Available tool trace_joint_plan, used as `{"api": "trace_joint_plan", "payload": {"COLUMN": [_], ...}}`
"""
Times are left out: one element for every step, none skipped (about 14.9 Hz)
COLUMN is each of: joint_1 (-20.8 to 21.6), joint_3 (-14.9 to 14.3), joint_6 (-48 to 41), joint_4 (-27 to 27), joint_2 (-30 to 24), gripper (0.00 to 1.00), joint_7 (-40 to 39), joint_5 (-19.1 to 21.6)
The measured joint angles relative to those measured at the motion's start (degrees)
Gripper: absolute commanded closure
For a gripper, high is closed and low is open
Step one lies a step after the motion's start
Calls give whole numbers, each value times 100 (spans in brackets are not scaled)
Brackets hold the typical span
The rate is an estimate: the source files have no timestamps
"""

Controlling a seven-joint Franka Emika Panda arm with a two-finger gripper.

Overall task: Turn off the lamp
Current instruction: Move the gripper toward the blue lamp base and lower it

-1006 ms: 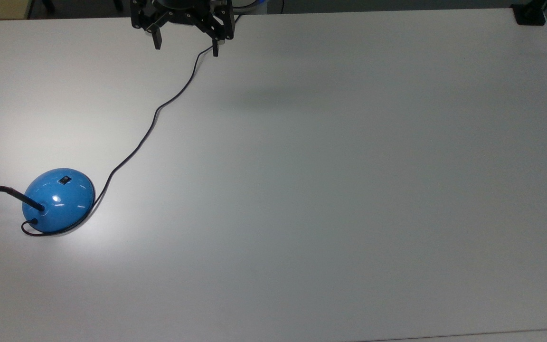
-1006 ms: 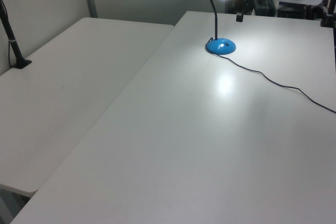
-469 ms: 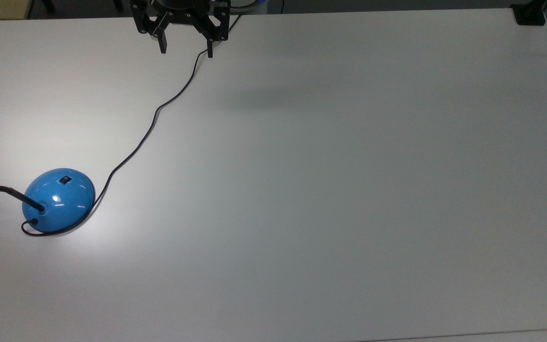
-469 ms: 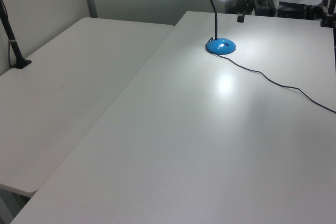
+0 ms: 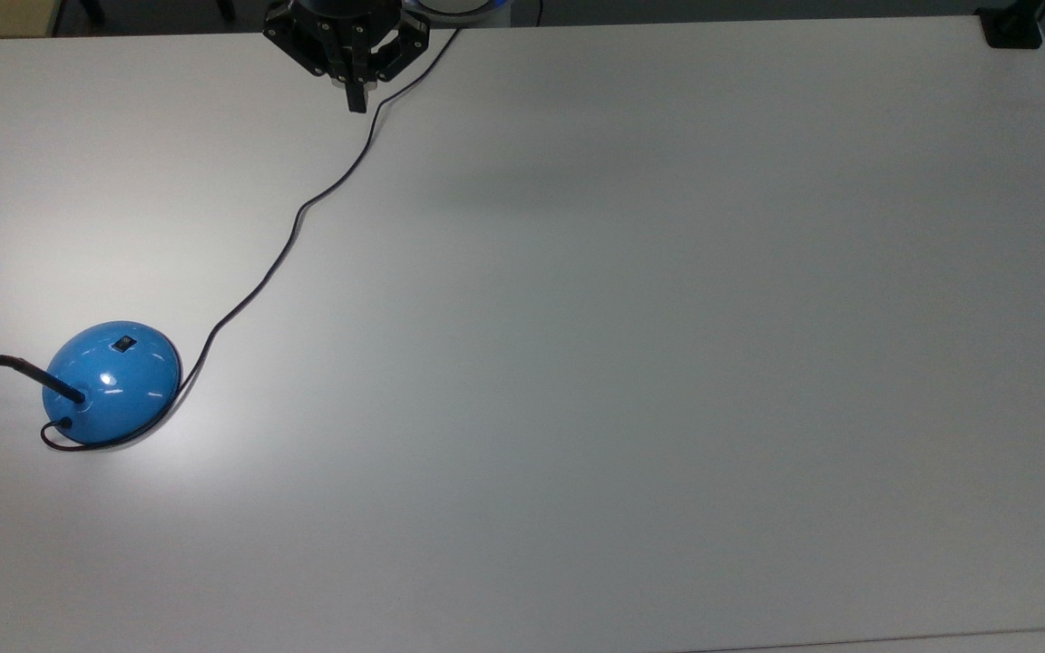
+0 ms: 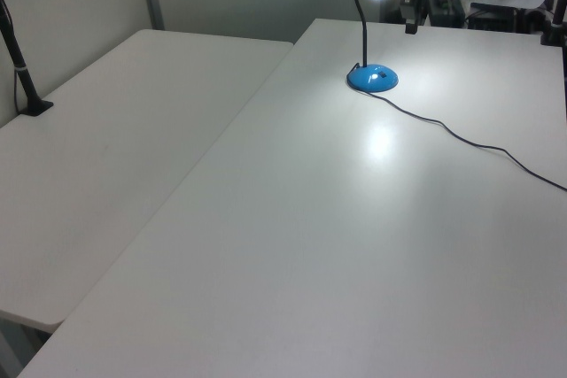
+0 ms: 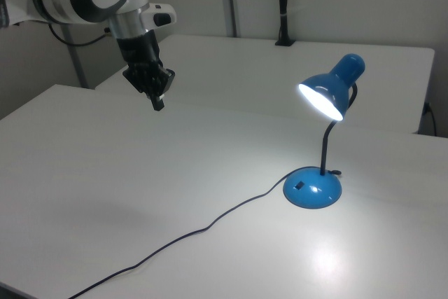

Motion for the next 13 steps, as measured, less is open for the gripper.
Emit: {"api": "trace_joint_plan", "payload": {"joint_1": [-8,-16,-25,-38,-68,-131,-228,-354,-502,-647,-771,-875,-959], "joint_3": [-1,-1,-1,-1,-3,-8,-15,-23,-34,-42,-47,-48,-52], "joint_6": [0,0,0,0,0,0,26,100,205,337,524,781,1084], "joint_4": [0,0,-2,-5,-7,-7,-7,-8,-20,-48,-95,-160,-236], "joint_2": [0,0,2,7,14,23,31,40,53,82,136,216,310], "gripper": [100,100,100,100,100,100,100,100,100,100,100,100,100], "joint_7": [0,0,0,0,1,4,5,10,15,27,83,210,363], "joint_5": [0,0,0,0,0,0,0,0,1,2,4,5,5]}}
